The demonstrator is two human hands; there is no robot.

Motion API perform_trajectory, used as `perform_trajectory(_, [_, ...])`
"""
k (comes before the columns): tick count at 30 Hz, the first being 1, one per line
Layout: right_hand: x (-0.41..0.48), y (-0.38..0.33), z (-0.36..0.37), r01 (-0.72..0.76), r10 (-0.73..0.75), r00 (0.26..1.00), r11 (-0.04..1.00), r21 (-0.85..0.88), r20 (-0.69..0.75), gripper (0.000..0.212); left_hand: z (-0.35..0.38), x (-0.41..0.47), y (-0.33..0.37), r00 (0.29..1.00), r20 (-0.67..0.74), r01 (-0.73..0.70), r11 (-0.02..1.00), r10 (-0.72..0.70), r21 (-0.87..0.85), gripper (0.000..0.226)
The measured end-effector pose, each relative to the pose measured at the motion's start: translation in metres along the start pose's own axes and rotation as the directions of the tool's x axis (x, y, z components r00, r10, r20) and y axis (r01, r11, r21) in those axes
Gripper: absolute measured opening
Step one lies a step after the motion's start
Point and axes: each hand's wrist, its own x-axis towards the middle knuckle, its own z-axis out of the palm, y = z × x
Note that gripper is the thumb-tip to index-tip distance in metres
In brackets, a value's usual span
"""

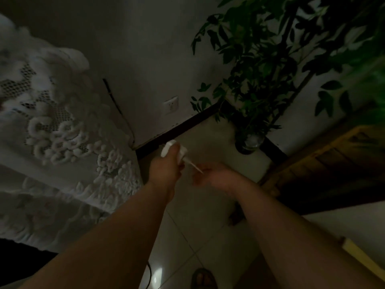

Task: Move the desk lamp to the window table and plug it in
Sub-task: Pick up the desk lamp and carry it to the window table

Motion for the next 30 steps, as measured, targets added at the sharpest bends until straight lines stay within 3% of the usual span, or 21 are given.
perform_trajectory(5, [-0.049,0.036,-0.009,-0.115,0.086,0.968,0.987,-0.115,-0.234,0.020,-0.003,-0.031,0.015,0.995,0.088,0.064,0.991,-0.055,-0.114,0.026])
perform_trajectory(9, [-0.090,0.058,-0.017,-0.286,0.154,0.885,0.925,-0.252,-0.440,0.032,0.003,-0.062,0.013,0.983,0.158,0.111,0.991,-0.098,-0.077,0.026])
perform_trajectory(11, [-0.114,0.071,-0.017,-0.348,0.182,0.833,0.906,-0.241,-0.522,0.035,0.006,-0.077,0.003,0.972,0.196,0.119,0.992,-0.127,0.053,0.027])
perform_trajectory(14, [-0.132,0.096,-0.020,-0.334,0.203,0.822,0.929,-0.161,-0.532,0.026,0.010,-0.095,-0.013,0.955,0.250,0.102,0.967,-0.162,0.234,0.031])
perform_trajectory(16, [-0.146,0.104,-0.024,-0.270,0.218,0.794,0.963,-0.007,-0.568,0.021,0.016,-0.105,-0.023,0.939,0.290,0.096,0.950,-0.186,0.297,0.031])
perform_trajectory(19, [-0.173,0.105,-0.028,-0.183,0.201,0.770,0.979,0.093,-0.606,0.033,0.025,-0.120,-0.038,0.910,0.340,0.088,0.911,-0.238,0.402,0.031])
perform_trajectory(22, [-0.188,0.110,-0.032,-0.127,0.182,0.757,0.983,0.133,-0.627,0.030,0.034,-0.143,-0.048,0.811,0.447,0.134,0.863,-0.378,0.487,0.035])
perform_trajectory(27, [-0.216,0.113,-0.032,-0.138,0.107,0.773,0.990,-0.001,-0.626,0.031,0.044,-0.189,-0.063,0.609,0.592,0.269,0.839,-0.528,0.472,0.037])
perform_trajectory(30, [-0.237,0.116,-0.030,-0.112,0.055,0.798,0.992,-0.059,-0.600,0.034,0.047,-0.210,-0.070,0.488,0.632,0.221,0.786,-0.602,0.578,0.044])
